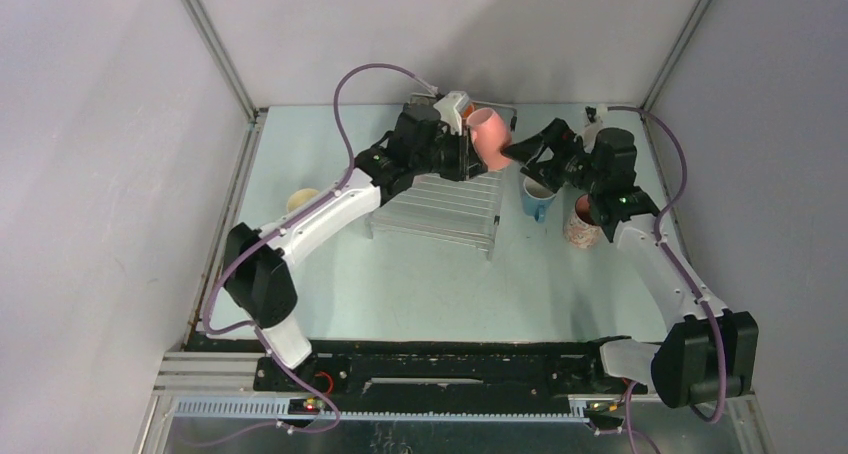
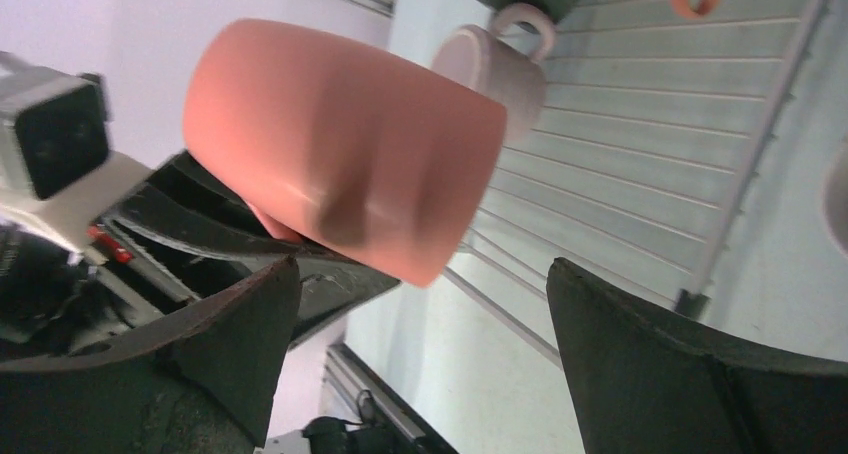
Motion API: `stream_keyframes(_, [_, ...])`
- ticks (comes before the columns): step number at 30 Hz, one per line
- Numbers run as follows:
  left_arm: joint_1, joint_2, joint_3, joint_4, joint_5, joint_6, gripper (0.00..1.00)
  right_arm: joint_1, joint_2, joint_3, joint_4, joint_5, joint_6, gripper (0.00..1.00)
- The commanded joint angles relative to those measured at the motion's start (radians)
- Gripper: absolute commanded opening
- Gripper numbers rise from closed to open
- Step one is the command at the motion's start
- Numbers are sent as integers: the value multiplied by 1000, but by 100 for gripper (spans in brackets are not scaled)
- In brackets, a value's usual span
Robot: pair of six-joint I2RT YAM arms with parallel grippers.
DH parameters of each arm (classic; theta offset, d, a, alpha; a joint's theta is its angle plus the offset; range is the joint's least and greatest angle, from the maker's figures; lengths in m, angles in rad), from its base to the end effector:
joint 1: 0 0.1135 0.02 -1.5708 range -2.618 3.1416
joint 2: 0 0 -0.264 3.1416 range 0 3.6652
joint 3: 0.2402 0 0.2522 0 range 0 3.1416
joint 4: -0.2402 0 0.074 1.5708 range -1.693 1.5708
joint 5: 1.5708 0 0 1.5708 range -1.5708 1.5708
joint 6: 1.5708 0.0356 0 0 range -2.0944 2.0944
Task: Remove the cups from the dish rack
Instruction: Unload the cup from the dish rack.
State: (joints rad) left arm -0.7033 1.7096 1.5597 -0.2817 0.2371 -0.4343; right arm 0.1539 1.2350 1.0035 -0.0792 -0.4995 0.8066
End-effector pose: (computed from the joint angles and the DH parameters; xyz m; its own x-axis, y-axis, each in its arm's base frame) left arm 0.3045 -0.2692 0.3523 -0.6224 -0.0085 -0.7826 0.5837 0.6612 -0.4713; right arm 0.2794 0.0606 0.3328 -0.6315 0.5434 -0.5531 -0.1868 0.5857 0.7887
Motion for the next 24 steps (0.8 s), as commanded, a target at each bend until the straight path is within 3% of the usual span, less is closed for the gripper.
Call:
stream_keyframes(1, [-4,-105,-22,203,103,-127,0,-10,-49,-32,252,-93,151,100])
stream_keyframes(10, [-4,-142,-61,338,214,-265,0,-22,-37,-77,502,-176,361,95])
stream_keyframes(19, [-6,-158,-157,530,291,-430,0,-16,-31,-111,674,-188,515,81])
stream_keyframes(24, [-7,-173,-211,618,319,-502,0,-4,-18,-111,725,-187,565,66])
